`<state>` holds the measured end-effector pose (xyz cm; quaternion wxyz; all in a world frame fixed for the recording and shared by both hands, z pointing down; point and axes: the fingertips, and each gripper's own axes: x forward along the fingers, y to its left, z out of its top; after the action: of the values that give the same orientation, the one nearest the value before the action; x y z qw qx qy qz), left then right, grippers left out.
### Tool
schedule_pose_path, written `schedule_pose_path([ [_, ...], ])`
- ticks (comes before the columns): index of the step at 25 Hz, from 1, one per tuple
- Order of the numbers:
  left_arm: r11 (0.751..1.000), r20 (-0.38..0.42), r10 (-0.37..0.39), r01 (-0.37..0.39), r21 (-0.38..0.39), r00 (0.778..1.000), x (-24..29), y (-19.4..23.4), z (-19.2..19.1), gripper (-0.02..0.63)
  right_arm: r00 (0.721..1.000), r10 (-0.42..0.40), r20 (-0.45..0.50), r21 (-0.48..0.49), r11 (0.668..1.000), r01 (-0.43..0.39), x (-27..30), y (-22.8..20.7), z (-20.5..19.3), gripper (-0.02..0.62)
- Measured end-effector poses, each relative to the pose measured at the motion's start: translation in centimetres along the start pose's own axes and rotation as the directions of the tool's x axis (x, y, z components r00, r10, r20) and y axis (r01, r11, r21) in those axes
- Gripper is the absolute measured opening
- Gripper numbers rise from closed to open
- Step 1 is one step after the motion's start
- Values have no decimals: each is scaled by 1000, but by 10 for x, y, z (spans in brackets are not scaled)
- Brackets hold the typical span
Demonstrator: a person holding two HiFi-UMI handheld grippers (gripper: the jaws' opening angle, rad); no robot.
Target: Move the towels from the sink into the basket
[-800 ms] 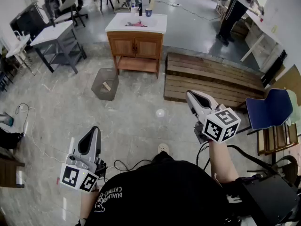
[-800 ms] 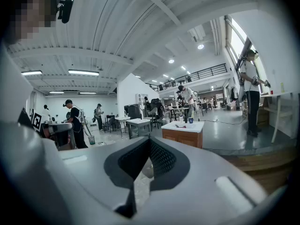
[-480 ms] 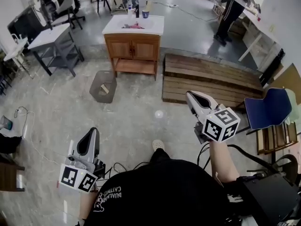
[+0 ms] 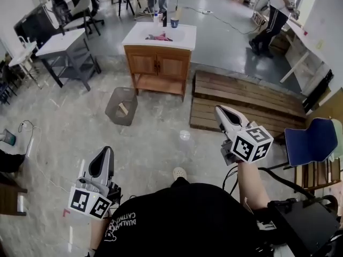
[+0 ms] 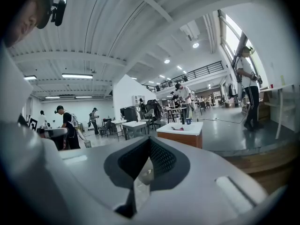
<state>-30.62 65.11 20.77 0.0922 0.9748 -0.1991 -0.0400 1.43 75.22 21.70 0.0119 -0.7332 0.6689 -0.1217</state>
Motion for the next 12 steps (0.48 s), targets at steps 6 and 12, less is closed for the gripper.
schedule_pose_path([
  [6, 1000, 56, 6, -6, 1, 998, 68, 26, 20, 6, 1000, 15, 16, 1, 1000, -15, 73, -45, 38, 6],
  [12, 999, 42, 50, -50, 6, 998, 137, 51, 15, 5, 998, 61, 19, 9, 998, -61, 136, -94, 60, 6],
])
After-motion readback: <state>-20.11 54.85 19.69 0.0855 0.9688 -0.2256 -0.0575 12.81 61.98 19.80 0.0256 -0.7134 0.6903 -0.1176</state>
